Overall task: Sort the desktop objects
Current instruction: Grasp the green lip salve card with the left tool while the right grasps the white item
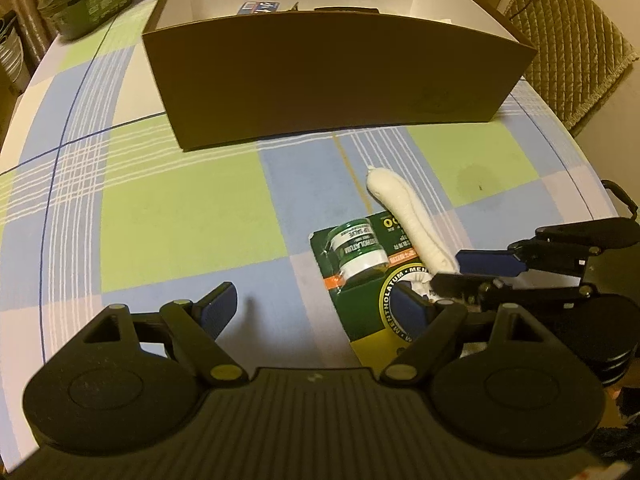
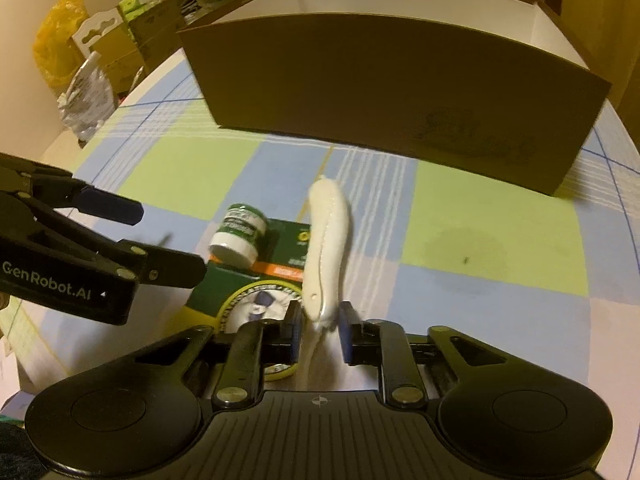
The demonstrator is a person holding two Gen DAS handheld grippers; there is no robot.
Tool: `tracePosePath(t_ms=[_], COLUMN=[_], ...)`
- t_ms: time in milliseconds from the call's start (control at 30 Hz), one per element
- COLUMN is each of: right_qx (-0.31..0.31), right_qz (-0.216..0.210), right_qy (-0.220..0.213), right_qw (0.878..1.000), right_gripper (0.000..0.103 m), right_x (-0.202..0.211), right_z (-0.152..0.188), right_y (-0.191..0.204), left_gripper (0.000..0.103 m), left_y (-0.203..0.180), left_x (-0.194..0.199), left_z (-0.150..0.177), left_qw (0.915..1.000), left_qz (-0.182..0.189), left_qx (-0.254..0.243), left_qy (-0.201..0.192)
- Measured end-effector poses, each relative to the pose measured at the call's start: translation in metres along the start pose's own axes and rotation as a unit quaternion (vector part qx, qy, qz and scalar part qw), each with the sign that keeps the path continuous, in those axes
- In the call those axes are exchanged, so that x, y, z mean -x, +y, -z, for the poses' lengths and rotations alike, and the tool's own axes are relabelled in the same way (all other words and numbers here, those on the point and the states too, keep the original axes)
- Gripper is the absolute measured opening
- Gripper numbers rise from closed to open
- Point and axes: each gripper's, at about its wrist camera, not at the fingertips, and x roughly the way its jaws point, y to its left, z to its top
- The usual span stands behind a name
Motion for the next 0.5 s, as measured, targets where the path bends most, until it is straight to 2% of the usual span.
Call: tracePosePath(t_ms=[300, 467, 500], right_qx=[-0.065, -0.086, -0.089], right_qz=[0.047, 0.069, 0.07], right_qy=[-0.014, -0.016, -0.017], right_qw=[0.997, 0.994, 0.993], right_gripper=[0.016, 0.016, 0.016], right_x=[0.013, 0.021, 0.023], right_z=[0.0, 0.005, 0.006], right_y=[-0.043, -0.059, -0.061], left_gripper=[0.08, 0.073, 0.069], left_y=[-0.008, -0.012, -0.014], left_x=[-0.015, -0.029, -0.032], left_z=[-0.013, -0.02, -0.021], left_qw=[0.9998, 0.9996, 0.9995], left_qz=[0.015, 0.02, 0.022], left_qx=[-0.015, -0.019, -0.022], left_qy=[-0.004, -0.004, -0.004])
